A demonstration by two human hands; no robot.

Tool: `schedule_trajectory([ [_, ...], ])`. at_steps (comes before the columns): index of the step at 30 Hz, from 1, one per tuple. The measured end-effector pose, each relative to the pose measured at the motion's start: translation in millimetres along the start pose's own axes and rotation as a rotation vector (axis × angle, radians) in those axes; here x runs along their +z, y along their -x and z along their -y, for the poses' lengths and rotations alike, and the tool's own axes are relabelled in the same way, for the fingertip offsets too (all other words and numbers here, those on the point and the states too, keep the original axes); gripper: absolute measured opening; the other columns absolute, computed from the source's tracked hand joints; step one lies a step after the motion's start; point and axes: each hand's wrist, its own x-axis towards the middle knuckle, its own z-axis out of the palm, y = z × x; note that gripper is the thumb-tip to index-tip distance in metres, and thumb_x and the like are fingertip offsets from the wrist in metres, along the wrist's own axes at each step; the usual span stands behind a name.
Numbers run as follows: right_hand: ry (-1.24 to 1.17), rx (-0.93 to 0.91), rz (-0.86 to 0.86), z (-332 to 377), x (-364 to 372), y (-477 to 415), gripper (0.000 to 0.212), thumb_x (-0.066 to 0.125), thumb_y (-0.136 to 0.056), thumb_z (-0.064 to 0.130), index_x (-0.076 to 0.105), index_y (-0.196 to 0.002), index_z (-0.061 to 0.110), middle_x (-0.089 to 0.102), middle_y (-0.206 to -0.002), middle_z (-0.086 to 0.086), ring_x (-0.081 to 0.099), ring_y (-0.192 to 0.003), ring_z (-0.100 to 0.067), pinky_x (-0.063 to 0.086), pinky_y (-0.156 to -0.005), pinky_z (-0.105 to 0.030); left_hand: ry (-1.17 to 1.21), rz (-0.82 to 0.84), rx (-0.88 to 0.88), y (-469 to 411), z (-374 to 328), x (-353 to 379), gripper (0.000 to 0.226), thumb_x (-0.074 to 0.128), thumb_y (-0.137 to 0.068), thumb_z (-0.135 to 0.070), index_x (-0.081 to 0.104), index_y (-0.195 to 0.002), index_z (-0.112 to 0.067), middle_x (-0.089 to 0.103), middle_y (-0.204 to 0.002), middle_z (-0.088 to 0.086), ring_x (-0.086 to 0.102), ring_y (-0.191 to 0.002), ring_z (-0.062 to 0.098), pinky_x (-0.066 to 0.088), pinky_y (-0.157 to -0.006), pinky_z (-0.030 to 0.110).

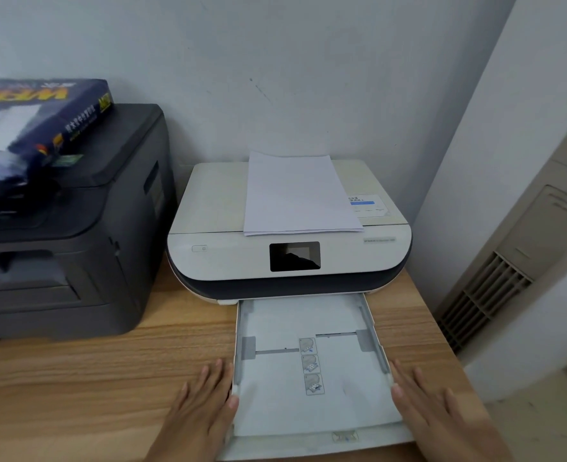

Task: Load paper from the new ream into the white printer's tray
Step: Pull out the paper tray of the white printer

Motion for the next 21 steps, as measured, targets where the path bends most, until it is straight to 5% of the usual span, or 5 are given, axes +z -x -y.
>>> schedule_trajectory([
  [2,-0.081,-0.014,-0.065,5,12,-1,0.072,-0.01,-0.066,0.077,-0.01,-0.132,0.049,-0.02,-0.139,0.036,-0.017,-0.133,0.011,-0.008,-0.119,-0.031,0.077,-0.003,0.019,2,0,-2,0.098,-0.016,-0.055,-0.082,-0.007,-0.142,-0.037,-0.013,-0.147,-0.026,-0.014,-0.13,-0.009,-0.004,-0.115,0.026],
  [5,-0.163,0.125,-0.136,12,20,1,0.045,0.013,-0.099,0.044,0.007,-0.143,0.043,0.007,-0.151,0.03,-0.001,-0.141,0.007,-0.006,-0.12,-0.033,0.13,-0.048,-0.003,4,-5,-6,0.052,0.007,-0.094,-0.047,0.001,-0.145,-0.036,-0.002,-0.155,-0.019,-0.008,-0.13,-0.01,-0.002,-0.115,0.026],
  [12,-0.204,0.14,-0.286,4,27,-16,0.064,0.005,-0.085,0.063,0.038,-0.137,0.042,0.039,-0.147,0.014,0.025,-0.14,-0.007,0.0,-0.118,-0.043,0.263,-0.039,-0.018,6,-5,0,0.049,0.003,-0.097,-0.036,-0.003,-0.145,-0.032,-0.005,-0.156,-0.016,-0.011,-0.136,-0.005,-0.009,-0.116,0.028],
  [16,-0.215,0.176,-0.209,8,27,-23,0.054,0.007,-0.095,0.052,0.013,-0.147,0.037,0.015,-0.157,0.015,-0.001,-0.146,-0.006,-0.018,-0.114,-0.041,0.288,-0.023,-0.046,7,-11,-1,0.05,0.0,-0.096,-0.04,-0.003,-0.146,-0.033,-0.006,-0.156,-0.014,-0.013,-0.137,-0.003,-0.012,-0.116,0.031],
  [21,-0.252,0.157,-0.178,2,26,-26,0.052,0.007,-0.095,0.052,0.013,-0.146,0.04,0.012,-0.156,0.017,-0.003,-0.145,-0.004,-0.021,-0.114,-0.041,0.276,-0.008,-0.06,8,-10,0,0.05,-0.002,-0.096,-0.04,-0.001,-0.146,-0.035,-0.008,-0.156,-0.015,-0.015,-0.141,0.002,-0.013,-0.116,0.033],
])
